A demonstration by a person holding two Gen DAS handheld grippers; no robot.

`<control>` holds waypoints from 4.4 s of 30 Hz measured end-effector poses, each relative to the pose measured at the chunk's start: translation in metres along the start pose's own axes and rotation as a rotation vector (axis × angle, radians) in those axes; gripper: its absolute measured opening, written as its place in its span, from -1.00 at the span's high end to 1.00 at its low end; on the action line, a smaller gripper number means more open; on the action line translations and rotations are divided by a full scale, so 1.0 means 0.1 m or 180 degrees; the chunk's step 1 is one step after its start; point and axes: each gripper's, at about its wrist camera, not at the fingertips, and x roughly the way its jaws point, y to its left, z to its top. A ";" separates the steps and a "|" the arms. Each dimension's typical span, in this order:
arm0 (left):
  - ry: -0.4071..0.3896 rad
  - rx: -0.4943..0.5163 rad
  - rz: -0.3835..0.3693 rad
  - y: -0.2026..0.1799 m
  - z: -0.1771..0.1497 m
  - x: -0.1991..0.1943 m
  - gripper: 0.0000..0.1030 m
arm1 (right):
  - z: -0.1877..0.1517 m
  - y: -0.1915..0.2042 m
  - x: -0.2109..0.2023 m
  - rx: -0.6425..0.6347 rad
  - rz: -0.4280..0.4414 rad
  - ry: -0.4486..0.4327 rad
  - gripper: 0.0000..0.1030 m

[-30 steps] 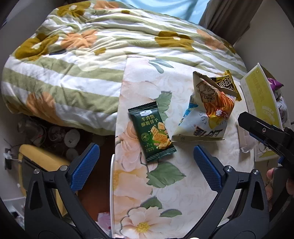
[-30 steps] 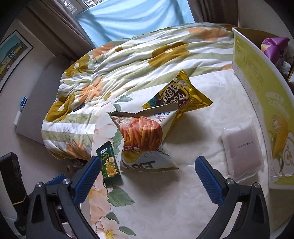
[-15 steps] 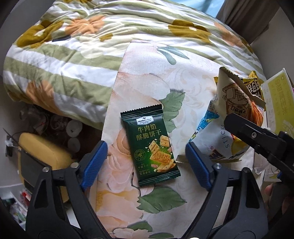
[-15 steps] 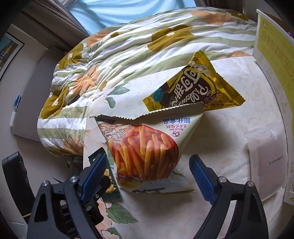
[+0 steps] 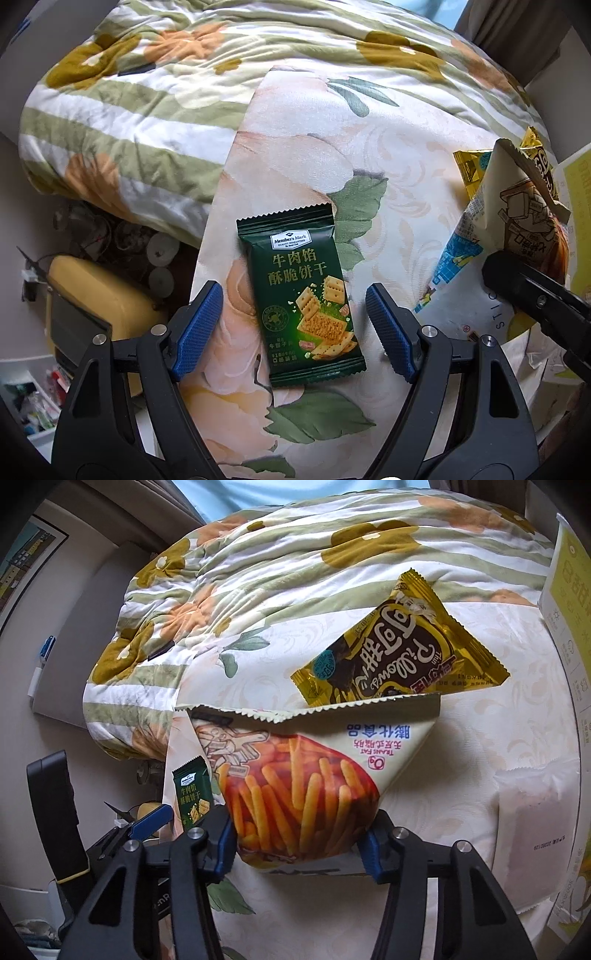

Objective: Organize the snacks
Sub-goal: 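Grasp the green cracker packet with the left tool while the right tool grasps the fries-print bag, then carry both snacks over the yellow box and open both tools to drop them, then withdraw both tools from the box toward the gold bag and white packet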

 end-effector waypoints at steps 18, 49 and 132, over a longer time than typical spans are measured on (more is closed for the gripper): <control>0.0013 0.0223 0.0002 -0.09 -0.03 -0.07 0.18 | -0.05 0.08 -0.06 -0.0428 -0.0029 -0.0023 0.05; -0.0823 0.1263 -0.0620 -0.40 0.06 -1.63 0.18 | -0.37 0.32 -1.23 -0.0098 -0.0134 -0.0942 0.06; -0.1205 0.1037 -0.0523 -3.11 -1.11 -2.31 -0.98 | -0.55 -2.69 -3.28 -0.0134 -0.0254 -0.1175 -0.92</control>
